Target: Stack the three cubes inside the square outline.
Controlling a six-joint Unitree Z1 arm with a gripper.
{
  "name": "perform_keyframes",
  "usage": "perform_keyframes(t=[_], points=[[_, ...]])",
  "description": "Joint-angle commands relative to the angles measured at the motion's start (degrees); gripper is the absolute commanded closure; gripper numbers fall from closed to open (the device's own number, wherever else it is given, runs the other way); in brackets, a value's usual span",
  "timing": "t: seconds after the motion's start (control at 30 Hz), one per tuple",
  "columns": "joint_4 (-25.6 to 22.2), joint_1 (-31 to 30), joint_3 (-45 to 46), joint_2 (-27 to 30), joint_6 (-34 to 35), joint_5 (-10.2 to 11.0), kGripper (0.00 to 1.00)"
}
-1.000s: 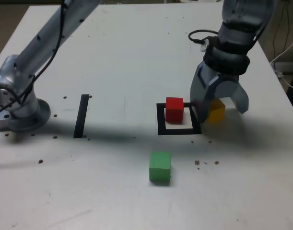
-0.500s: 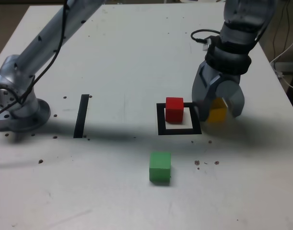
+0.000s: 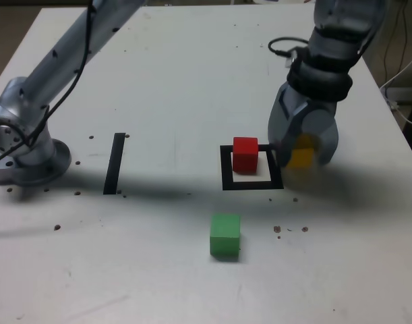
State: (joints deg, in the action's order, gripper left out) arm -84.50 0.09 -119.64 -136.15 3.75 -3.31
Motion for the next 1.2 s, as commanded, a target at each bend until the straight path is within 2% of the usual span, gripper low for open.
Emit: perform_keyframes(t=[0.0, 0.17, 0.37, 0.8, 1.17], points=[[-1.08, -0.43, -0.56, 1.87, -0.43, 0.49, 0.71], [-3.81, -1.25, -0.26, 5.84, -1.4, 1.63, 0.71], [-5.24, -2.26, 3.05, 10.0, -3.01, 1.83, 0.71], [-4.15, -3.16, 13.85, 17.03, -5.28, 2.69, 0.71], [-1.58, -3.0, 17.18, 18.47, -7.73, 2.31, 0.71]])
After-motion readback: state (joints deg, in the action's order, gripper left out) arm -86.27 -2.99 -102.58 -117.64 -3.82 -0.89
